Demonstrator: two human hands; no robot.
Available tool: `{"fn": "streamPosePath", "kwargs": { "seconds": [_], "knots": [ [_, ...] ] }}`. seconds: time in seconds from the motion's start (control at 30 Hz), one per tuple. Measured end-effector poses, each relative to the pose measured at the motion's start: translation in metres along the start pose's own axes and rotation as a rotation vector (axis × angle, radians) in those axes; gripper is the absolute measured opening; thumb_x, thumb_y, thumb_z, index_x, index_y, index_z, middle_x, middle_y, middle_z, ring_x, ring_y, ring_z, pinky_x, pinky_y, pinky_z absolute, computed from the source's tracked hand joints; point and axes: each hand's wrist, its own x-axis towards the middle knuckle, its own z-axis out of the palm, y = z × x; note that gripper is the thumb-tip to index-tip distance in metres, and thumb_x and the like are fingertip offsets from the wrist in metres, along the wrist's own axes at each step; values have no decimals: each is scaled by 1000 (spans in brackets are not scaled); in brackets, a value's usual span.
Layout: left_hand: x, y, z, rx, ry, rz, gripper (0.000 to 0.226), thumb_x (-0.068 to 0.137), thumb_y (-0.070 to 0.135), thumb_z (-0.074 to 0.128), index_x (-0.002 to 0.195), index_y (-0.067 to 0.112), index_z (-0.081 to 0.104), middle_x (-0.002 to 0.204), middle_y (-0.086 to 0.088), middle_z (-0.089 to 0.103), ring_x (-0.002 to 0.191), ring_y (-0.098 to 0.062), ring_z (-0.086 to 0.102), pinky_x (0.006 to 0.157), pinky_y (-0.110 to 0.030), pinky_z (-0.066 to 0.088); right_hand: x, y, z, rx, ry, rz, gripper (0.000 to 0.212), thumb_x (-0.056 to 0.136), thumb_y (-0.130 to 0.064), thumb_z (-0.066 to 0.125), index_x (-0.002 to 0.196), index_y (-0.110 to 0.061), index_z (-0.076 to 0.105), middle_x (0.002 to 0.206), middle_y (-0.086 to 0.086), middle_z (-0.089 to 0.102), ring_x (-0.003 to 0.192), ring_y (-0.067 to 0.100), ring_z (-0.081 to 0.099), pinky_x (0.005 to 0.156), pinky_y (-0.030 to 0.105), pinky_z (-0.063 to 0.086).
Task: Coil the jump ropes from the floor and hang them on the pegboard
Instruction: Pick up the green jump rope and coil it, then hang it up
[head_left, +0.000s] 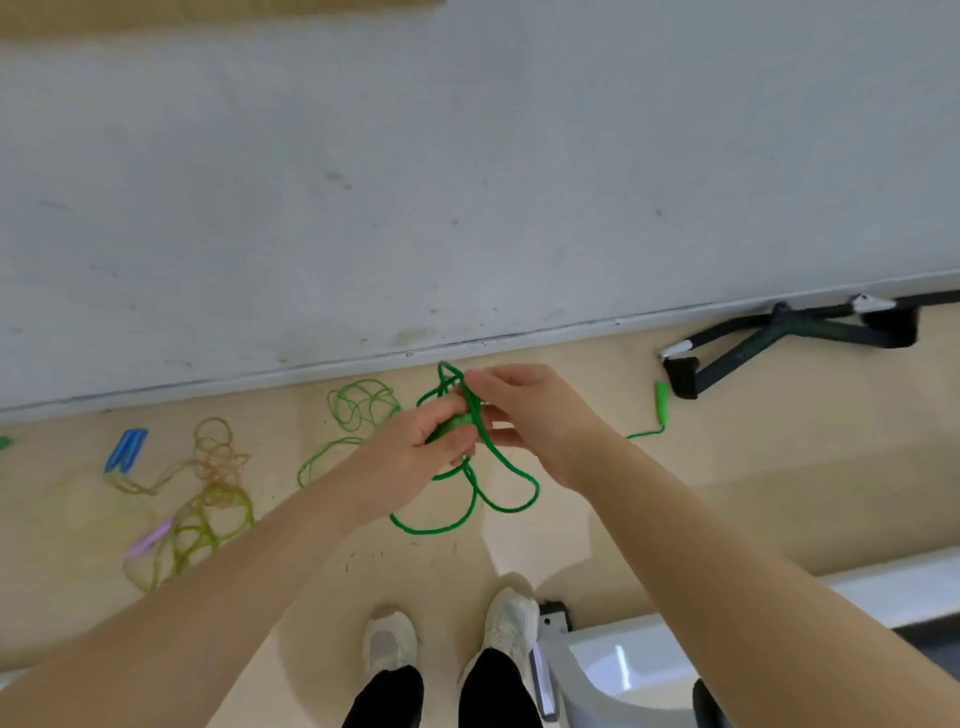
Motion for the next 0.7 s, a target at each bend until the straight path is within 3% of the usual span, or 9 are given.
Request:
{"fn": "streamPosePath", "kwargs": {
  "seconds": [0.07, 0.13, 0.27, 0.37, 0.47, 0.5, 0.57, 0.63, 0.7],
  "knots": [
    [-11, 45, -2, 9, 37, 5, 37, 80, 59, 45, 69, 26, 58, 62, 11, 51, 65, -14, 47, 68, -32, 37, -30, -33, -2, -51, 60, -33, 20, 93, -13, 52, 93, 1, 66, 85, 11, 66, 73, 16, 63, 73, 23, 55],
    [-22, 89, -3, 88, 113, -11, 44, 84, 58, 48, 55, 25, 54, 54, 9, 48, 55, -12, 44, 58, -25, 33, -60, -63, -7, -169, 111, -58, 18, 92, -11, 50, 85, -1, 64, 82, 11, 66, 71, 16, 62, 73, 28, 54],
    [-38, 165, 5, 206, 272, 52, 38, 95, 28, 47, 75, 0, 62, 78, 0, 51, 68, -15, 48, 58, -24, 32, -118, -112, -10, -192, 220, -150, 19, 91, -6, 44, 79, -2, 58, 77, 12, 62, 74, 21, 60, 73, 37, 53],
    [-55, 214, 6, 76, 356, 137, 24, 94, 23, 51, 83, 13, 70, 101, 9, 52, 91, -8, 53, 74, -15, 38, -157, -141, -18, -104, 321, -228, 21, 91, -7, 42, 75, -9, 56, 78, 6, 62, 75, 18, 61, 79, 38, 55],
    [-81, 253, 0, -94, 432, 242, 28, 94, 16, 49, 75, 21, 69, 108, 14, 52, 100, 3, 51, 81, -2, 34, -186, -170, -35, 182, 426, -252, 22, 93, -6, 38, 75, -11, 50, 77, 7, 64, 73, 17, 63, 81, 36, 52],
    [-89, 264, -5, -136, 460, 274, 33, 93, 13, 47, 67, 19, 65, 103, 12, 54, 96, 4, 52, 79, -1, 34, -193, -180, -43, 272, 450, -259, 23, 94, -8, 37, 75, -12, 48, 77, 6, 66, 75, 18, 63, 82, 36, 52],
    [-102, 283, -18, -242, 509, 357, 39, 91, 4, 41, 54, 13, 47, 75, 2, 52, 69, -3, 52, 66, -10, 38, -206, -197, -58, 436, 462, -282, 24, 98, -15, 35, 76, -14, 45, 76, 7, 69, 80, 21, 64, 83, 38, 51],
    [-111, 295, -33, -290, 519, 376, 39, 89, 1, 35, 52, 14, 32, 54, 1, 35, 49, -9, 33, 50, -18, 28, -223, -210, -67, 521, 467, -318, 24, 99, -17, 33, 77, -13, 44, 69, 9, 70, 79, 25, 66, 78, 39, 54],
    [-106, 292, -50, 14, 547, 238, 34, 91, 5, 35, 59, 13, 43, 55, 3, 42, 53, -11, 37, 49, -24, 27, -239, -220, -68, 578, 451, -373, 25, 99, -16, 32, 78, -11, 44, 60, 9, 68, 74, 27, 67, 76, 40, 53]
  ]
}}
